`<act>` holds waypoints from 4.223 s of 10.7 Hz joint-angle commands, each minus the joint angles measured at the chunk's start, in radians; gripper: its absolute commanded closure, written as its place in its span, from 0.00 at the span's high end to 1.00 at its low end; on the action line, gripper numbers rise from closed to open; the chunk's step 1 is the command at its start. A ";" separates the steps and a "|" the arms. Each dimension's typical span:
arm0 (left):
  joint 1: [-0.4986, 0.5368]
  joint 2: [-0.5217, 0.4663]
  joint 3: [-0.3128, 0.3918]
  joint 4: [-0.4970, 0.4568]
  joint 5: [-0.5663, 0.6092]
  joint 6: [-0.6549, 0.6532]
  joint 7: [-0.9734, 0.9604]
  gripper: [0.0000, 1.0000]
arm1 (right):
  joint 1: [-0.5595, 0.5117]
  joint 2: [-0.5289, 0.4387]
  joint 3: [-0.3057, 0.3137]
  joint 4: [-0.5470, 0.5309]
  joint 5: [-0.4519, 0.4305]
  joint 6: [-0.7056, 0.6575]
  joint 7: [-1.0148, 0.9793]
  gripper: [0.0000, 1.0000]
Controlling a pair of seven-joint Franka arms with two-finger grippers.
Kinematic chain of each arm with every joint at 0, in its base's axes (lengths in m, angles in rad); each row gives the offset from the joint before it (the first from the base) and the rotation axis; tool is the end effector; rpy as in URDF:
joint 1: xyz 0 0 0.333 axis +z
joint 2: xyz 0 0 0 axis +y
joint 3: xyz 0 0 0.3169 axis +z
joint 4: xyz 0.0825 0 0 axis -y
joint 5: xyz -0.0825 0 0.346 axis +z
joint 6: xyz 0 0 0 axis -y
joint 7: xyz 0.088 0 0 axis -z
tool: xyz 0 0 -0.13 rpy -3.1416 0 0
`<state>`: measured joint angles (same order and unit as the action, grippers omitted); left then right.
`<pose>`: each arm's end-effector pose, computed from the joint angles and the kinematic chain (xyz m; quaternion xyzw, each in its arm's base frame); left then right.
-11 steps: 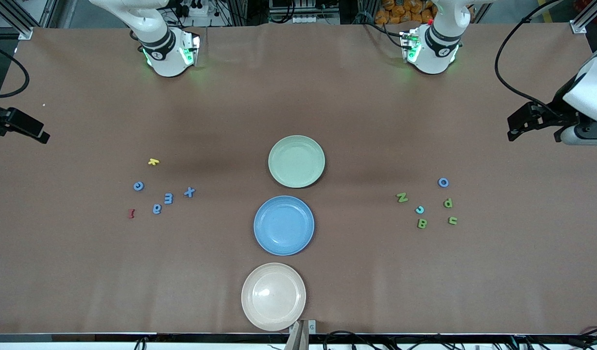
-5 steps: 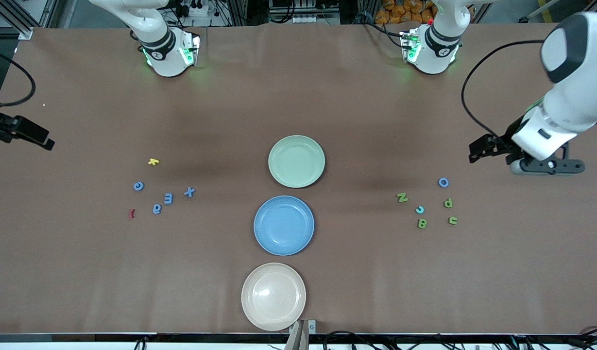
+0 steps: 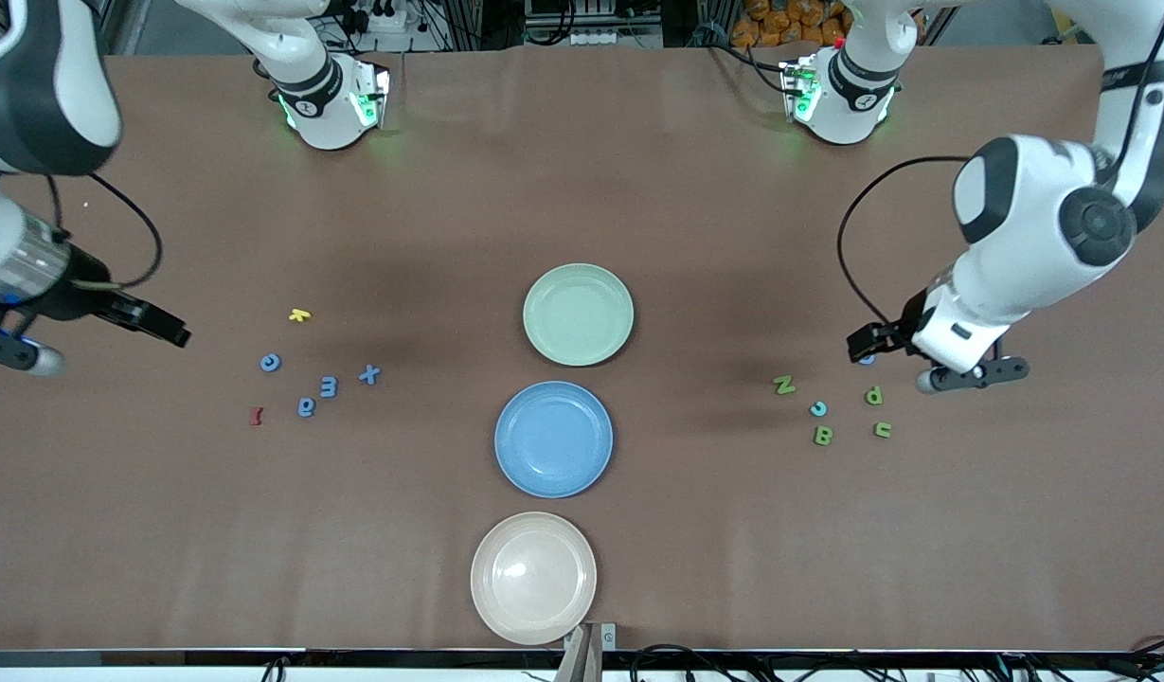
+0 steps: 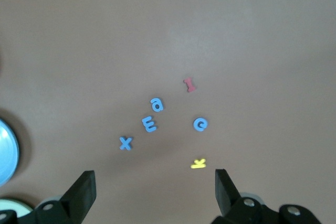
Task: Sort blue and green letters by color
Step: 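Move the left gripper to the green N while the right gripper reaches the x, then grasp the N with the left gripper while the right gripper grasps the x, then place the green N on the green plate with the left gripper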
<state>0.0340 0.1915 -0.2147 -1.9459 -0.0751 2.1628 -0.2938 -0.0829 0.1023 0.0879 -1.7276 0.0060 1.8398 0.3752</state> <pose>0.5594 -0.1022 0.3873 0.9954 0.0791 0.0020 0.0537 0.5592 0.0016 0.5020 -0.9827 0.1851 -0.0037 0.0082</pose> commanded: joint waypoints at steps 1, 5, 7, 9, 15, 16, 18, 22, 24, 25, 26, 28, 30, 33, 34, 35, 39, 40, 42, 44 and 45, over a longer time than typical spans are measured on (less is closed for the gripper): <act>-0.041 0.107 -0.002 0.002 -0.011 0.110 -0.091 0.85 | 0.004 0.080 0.030 -0.055 0.014 0.108 0.263 1.00; -0.127 0.219 -0.002 0.005 0.182 0.199 -0.289 0.79 | 0.009 0.164 0.098 -0.259 0.015 0.473 0.467 1.00; -0.125 0.259 -0.002 0.005 0.192 0.245 -0.292 0.78 | 0.023 0.230 0.119 -0.260 0.012 0.505 0.491 1.00; -0.120 0.295 -0.002 0.005 0.192 0.273 -0.294 0.75 | 0.029 0.286 0.119 -0.265 0.011 0.545 0.504 1.00; -0.115 0.347 0.000 -0.034 0.193 0.351 -0.295 0.71 | 0.044 0.379 0.119 -0.325 0.011 0.719 0.527 1.00; -0.117 0.348 0.000 -0.039 0.196 0.353 -0.294 0.71 | 0.051 0.379 0.119 -0.351 0.011 0.745 0.528 1.00; -0.117 0.355 0.001 -0.045 0.198 0.354 -0.295 0.71 | 0.064 0.375 0.119 -0.392 0.011 0.776 0.530 1.00; -0.118 0.382 0.003 -0.044 0.198 0.368 -0.294 0.59 | 0.074 0.375 0.119 -0.428 0.008 0.783 0.528 0.96; -0.126 0.387 0.006 -0.038 0.198 0.368 -0.295 0.52 | 0.080 0.375 0.119 -0.437 0.006 0.785 0.530 0.81; -0.126 0.393 0.006 -0.035 0.199 0.368 -0.292 0.34 | 0.087 0.376 0.119 -0.437 0.006 0.785 0.533 0.75; -0.131 0.396 0.008 -0.031 0.218 0.368 -0.291 0.17 | 0.098 0.379 0.119 -0.437 0.006 0.785 0.551 0.72; -0.131 0.393 0.006 -0.025 0.245 0.368 -0.292 0.11 | 0.115 0.384 0.121 -0.437 0.006 0.785 0.573 0.58; -0.135 0.388 -0.002 -0.004 0.242 0.362 -0.297 0.00 | 0.115 0.395 0.121 -0.437 -0.012 0.785 0.573 0.39; -0.158 0.359 -0.050 0.022 0.232 0.348 -0.399 0.00 | 0.106 0.401 0.119 -0.437 -0.049 0.785 0.571 0.38; -0.198 0.355 -0.072 0.025 0.232 0.347 -0.442 0.00 | 0.104 0.401 0.119 -0.437 -0.052 0.785 0.570 0.38; -0.250 0.350 -0.075 0.044 0.232 0.348 -0.506 0.00 | 0.103 0.401 0.119 -0.437 -0.055 0.785 0.570 0.39; -0.446 0.358 -0.075 0.105 0.235 0.316 -0.781 0.00 | 0.084 0.402 0.118 -0.434 -0.063 0.822 0.562 0.54; -0.482 0.365 -0.075 0.120 0.235 0.316 -0.832 0.00 | 0.083 0.402 0.116 -0.432 -0.066 0.823 0.561 0.54; -0.545 0.378 -0.075 0.154 0.232 0.318 -0.918 0.00 | 0.078 0.405 0.116 -0.434 -0.081 0.823 0.561 0.49; -0.606 0.387 -0.071 0.174 0.233 0.316 -1.011 0.17 | 0.077 0.413 0.115 -0.434 -0.106 0.831 0.562 0.33; -0.603 0.390 -0.071 0.176 0.235 0.316 -1.015 0.99 | 0.077 0.422 0.115 -0.435 -0.107 0.852 0.562 0.31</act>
<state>-0.5467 0.5597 -0.2978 -1.8068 0.1371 2.4983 -1.2507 0.0135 0.4963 0.2036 -2.1458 -0.0597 2.6470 0.9247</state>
